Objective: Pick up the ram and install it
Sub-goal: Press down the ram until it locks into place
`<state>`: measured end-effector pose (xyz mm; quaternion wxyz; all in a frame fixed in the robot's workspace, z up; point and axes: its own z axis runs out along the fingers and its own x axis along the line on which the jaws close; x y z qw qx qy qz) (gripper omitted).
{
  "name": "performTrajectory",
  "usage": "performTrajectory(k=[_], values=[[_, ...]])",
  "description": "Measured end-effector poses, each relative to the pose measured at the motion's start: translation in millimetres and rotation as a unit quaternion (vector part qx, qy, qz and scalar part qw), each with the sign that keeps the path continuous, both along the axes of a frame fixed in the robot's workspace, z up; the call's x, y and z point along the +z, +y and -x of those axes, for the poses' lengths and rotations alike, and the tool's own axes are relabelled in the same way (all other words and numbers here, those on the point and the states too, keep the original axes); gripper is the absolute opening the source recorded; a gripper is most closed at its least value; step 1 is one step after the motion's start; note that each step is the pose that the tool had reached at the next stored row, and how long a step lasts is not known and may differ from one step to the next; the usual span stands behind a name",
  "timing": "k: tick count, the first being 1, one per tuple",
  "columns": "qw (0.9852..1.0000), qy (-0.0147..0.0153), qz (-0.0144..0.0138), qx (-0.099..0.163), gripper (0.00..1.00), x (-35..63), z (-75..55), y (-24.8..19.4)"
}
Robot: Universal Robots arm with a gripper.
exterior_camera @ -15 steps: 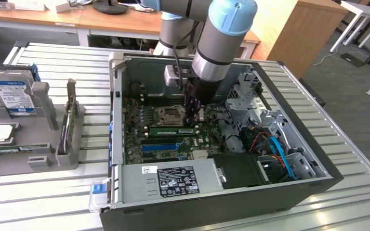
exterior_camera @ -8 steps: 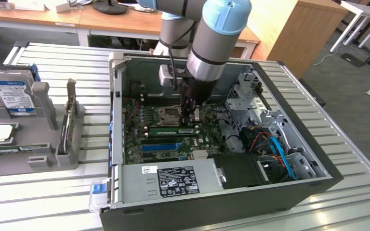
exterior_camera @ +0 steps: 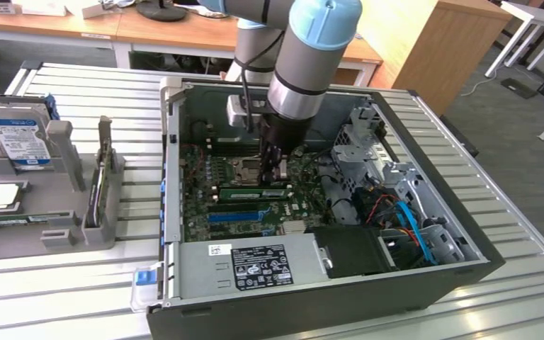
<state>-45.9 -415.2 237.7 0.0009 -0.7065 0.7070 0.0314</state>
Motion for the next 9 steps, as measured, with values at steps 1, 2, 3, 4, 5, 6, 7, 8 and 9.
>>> performTrajectory(k=[1, 2, 3, 4, 5, 6, 7, 8, 9], values=[[1.0000, 0.0000, 0.0001, 0.000, 0.11, 0.0, 1.0, 0.0], [1.0000, 0.0000, 0.0001, 0.000, 0.11, 0.0, 2.2, 0.0], [1.0000, -0.0001, 0.0002, 0.000, 0.11, 0.0, 3.6, -0.1], [1.0000, 0.0000, 0.0002, 0.000, 0.11, 0.0, 5.3, -0.1], [1.0000, 0.0000, 0.0002, 0.000, 0.11, 0.0, 7.2, 0.0], [1.0000, 0.0000, 0.0003, 0.000, 0.11, 0.0, 9.3, 0.0], [1.0000, 0.0000, 0.0002, 0.000, 0.11, 0.0, 11.4, 0.0], [1.0000, 0.0000, 0.0002, 0.000, 0.11, 0.0, 13.5, 0.0], [1.0000, 0.0000, 0.0003, 0.000, 0.11, 0.0, 15.6, 0.1]])
